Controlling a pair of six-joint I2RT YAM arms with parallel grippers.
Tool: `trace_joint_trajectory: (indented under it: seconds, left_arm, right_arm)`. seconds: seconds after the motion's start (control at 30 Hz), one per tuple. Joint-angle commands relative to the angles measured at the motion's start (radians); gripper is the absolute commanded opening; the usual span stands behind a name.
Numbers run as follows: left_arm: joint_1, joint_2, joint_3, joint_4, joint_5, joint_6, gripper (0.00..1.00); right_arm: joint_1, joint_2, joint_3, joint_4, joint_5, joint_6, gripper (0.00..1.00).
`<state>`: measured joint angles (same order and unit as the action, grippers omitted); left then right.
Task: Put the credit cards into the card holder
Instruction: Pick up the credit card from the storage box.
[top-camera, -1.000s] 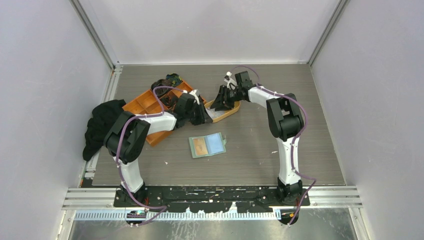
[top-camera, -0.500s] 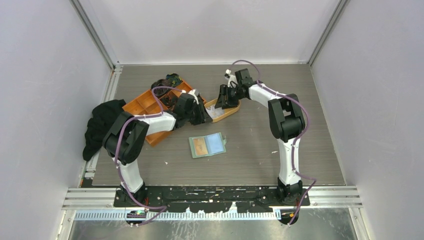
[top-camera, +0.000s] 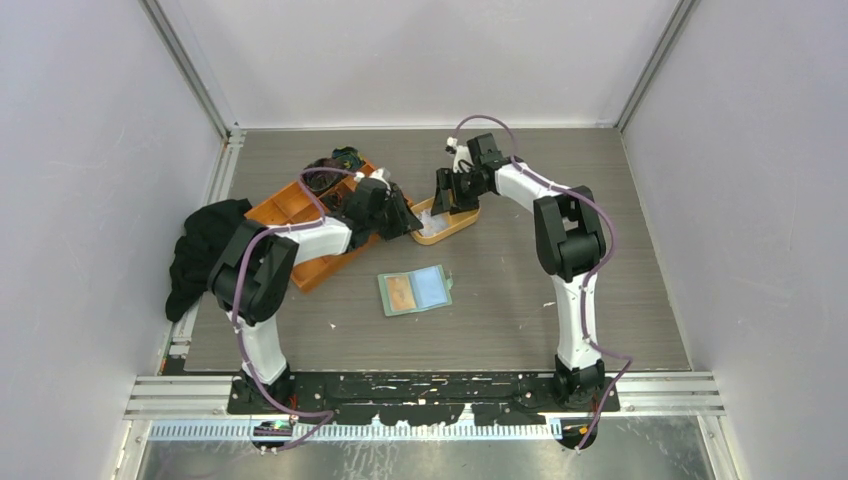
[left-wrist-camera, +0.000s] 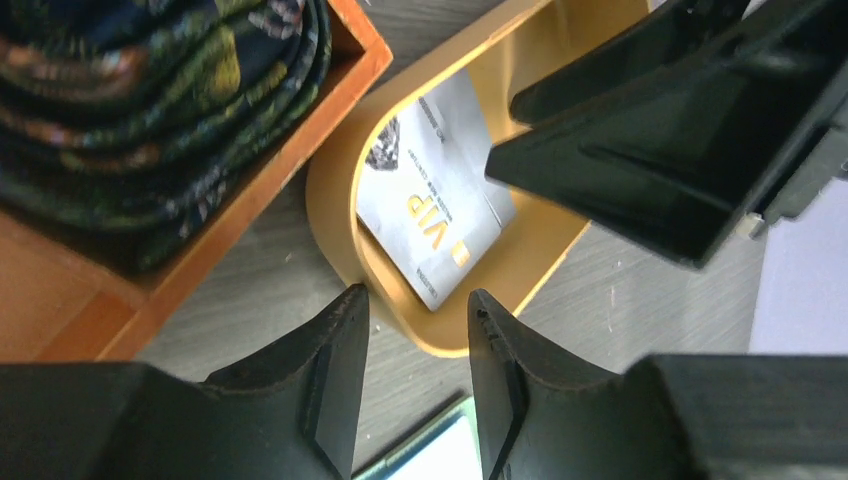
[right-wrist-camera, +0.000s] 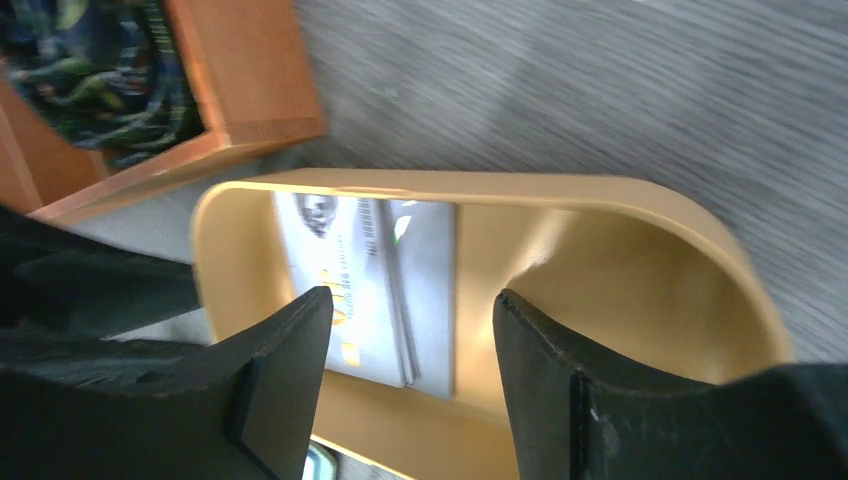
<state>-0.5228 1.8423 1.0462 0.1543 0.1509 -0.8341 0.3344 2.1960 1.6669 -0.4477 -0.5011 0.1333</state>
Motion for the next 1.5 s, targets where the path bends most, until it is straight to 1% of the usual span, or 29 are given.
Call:
trace_joint_trajectory:
  seconds: [0.0,0.13,0.27,0.4,0.53,0.6,0.77,0.87,1.37,1.47]
  left_arm:
    - [0.005,0.048,0.089,-0.037,-0.027,0.01,0.4]
    - [0.004,0.075,0.115,-0.083,-0.014,0.029,0.3]
    - [0.005,0.076,0.122,-0.095,0.013,0.035,0.14]
    - [0.005,0.067,0.127,-0.098,0.031,0.029,0.06]
    - [0.003,0.053,0.124,-0.099,0.046,0.022,0.04]
    - [0.0,0.042,0.115,-0.096,0.046,0.019,0.03]
    - [-0.007,0.024,0.097,-0.09,0.036,0.004,0.02]
    - [-0.009,0.025,0.09,-0.083,0.036,-0.006,0.02]
    - [-0.013,0.03,0.095,-0.098,0.022,-0.01,0.01]
    - [-0.014,0.027,0.095,-0.102,0.019,-0.009,0.01]
  right_arm:
    - [0.025,0.018,0.038,-0.012,-0.017,-0.014,0.66]
    - [0.026,0.015,0.023,-0.009,-0.039,-0.002,0.64]
    - [0.027,0.007,-0.011,0.009,-0.066,0.022,0.63]
    - [0.028,-0.008,-0.041,0.032,-0.109,0.065,0.63]
    - [0.028,-0.03,-0.084,0.073,-0.183,0.143,0.62]
    - [0.025,-0.051,-0.119,0.119,-0.215,0.205,0.62]
    - [0.013,-0.115,-0.231,0.314,-0.299,0.416,0.61]
    - [0.011,-0.14,-0.274,0.409,-0.325,0.505,0.61]
    - [-0.031,-0.189,-0.375,0.618,-0.369,0.668,0.56]
    - [-0.031,-0.183,-0.374,0.628,-0.373,0.674,0.55]
